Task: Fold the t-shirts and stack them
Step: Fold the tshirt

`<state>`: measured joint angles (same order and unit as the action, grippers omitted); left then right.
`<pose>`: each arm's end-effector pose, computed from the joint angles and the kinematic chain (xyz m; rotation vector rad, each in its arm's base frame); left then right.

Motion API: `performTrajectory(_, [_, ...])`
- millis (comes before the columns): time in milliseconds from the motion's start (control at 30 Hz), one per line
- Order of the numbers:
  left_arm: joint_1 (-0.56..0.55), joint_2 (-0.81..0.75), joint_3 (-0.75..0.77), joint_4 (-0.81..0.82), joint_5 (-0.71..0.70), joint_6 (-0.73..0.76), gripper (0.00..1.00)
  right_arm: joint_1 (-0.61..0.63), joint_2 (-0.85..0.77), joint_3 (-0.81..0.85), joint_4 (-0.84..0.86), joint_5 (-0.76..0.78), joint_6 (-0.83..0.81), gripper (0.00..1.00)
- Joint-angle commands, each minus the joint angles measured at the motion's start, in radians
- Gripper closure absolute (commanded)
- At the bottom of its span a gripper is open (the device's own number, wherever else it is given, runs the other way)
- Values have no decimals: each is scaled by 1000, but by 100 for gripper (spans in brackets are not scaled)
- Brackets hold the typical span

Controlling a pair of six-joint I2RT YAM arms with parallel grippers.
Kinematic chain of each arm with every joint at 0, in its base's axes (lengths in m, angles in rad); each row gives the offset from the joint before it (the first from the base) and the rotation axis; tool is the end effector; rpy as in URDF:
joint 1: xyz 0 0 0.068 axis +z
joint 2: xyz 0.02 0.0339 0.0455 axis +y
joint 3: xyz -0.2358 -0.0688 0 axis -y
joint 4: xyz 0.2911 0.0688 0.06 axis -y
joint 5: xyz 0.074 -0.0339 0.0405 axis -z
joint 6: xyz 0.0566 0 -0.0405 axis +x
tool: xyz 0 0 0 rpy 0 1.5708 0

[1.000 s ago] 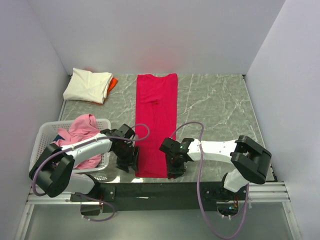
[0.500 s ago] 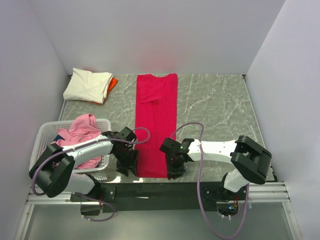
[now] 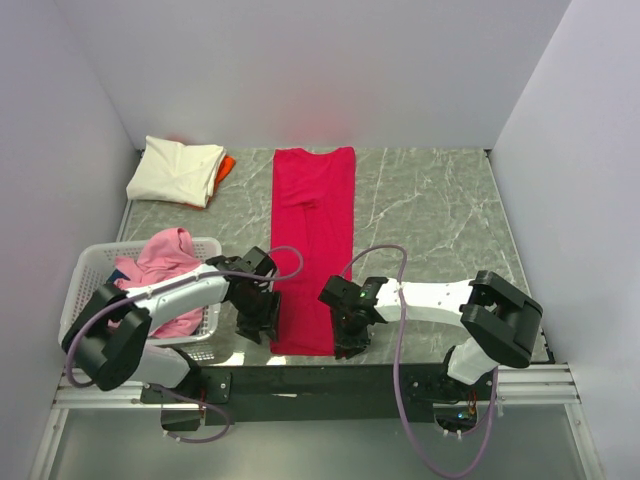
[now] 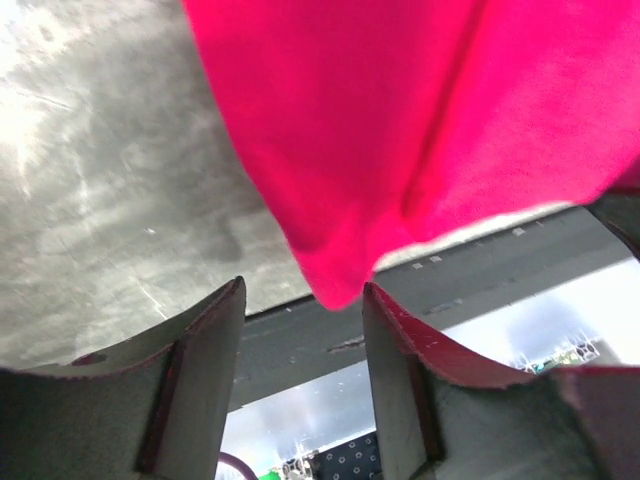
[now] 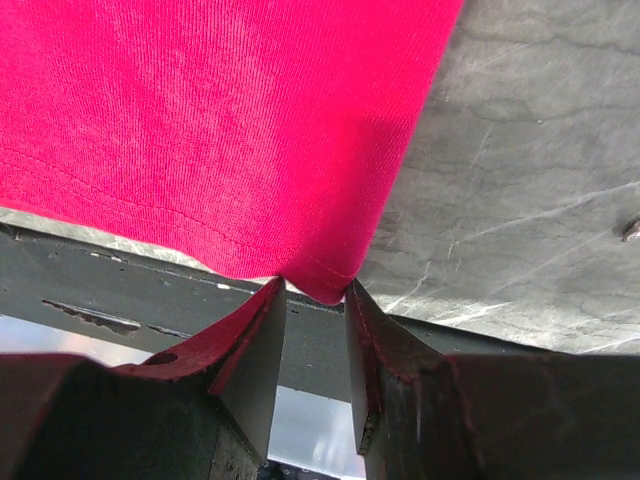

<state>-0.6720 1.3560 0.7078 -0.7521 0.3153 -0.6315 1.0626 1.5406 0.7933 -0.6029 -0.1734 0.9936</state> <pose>0.1923 -0.1754 0.0900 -0.1028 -3.0359 0.5413 0.1353 0.2630 0.0687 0.1358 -3.0746 -0.4300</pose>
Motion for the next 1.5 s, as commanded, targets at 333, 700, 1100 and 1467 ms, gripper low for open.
performTrajectory(333, [-5, 92, 36, -1, -44, 12, 68, 10, 20, -5, -20, 52, 2, 74])
performTrajectory(700, [-37, 160, 33, -13, -65, 0, 100, 8, -14, -39, -23, 68, 34, 92])
performTrajectory(1100, [-129, 178, 24, -56, -157, -43, 100, 2, -71, -114, -44, 92, 89, 92])
performTrajectory(1467, [-163, 163, 32, -41, -145, -40, 100, -18, -192, -198, -63, 109, 151, 73])
